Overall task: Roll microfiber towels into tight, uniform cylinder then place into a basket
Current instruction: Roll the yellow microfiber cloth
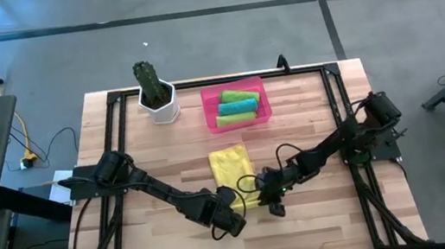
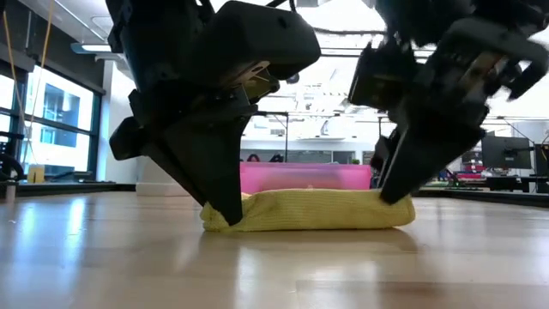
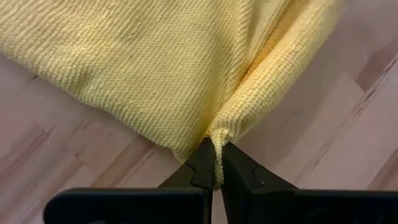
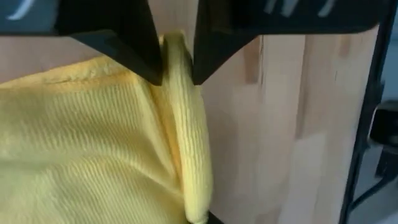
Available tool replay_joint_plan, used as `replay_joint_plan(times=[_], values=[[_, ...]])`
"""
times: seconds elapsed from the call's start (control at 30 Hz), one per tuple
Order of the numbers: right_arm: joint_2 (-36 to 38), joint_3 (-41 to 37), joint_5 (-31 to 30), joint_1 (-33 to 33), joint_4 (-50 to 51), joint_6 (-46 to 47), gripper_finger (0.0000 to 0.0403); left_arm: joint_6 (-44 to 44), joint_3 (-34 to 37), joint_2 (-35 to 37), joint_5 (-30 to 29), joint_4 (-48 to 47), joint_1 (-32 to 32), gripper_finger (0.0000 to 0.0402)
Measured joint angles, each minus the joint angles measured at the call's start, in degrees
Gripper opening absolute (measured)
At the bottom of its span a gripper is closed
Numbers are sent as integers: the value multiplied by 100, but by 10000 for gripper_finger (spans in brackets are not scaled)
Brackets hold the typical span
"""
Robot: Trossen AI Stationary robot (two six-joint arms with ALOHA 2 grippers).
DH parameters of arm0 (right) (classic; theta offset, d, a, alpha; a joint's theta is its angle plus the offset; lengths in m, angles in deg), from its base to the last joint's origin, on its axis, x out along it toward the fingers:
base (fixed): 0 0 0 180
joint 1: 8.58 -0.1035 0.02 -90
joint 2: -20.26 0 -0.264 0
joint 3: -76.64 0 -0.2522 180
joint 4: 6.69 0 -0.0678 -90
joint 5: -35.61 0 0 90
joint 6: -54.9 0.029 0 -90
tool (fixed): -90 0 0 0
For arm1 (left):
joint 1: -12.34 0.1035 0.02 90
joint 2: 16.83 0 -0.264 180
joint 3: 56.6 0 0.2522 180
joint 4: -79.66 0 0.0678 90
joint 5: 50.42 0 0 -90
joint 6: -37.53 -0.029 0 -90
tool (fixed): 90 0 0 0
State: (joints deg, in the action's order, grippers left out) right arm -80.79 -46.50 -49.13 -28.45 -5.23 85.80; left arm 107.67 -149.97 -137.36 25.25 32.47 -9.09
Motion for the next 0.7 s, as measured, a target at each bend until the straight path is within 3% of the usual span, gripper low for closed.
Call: replay_joint_plan(times=[0.23,0.43,0.7], values=[[788,-3,168,127,596,-813,121,-26,7,-10,18,19,0,5],[928,2,75,-513,189,-2389,123,-30,10,-10,17,22,2,5],[214,10,-1541,-1218,-91,-2913,124,-92,13,-10,21,37,2,5]])
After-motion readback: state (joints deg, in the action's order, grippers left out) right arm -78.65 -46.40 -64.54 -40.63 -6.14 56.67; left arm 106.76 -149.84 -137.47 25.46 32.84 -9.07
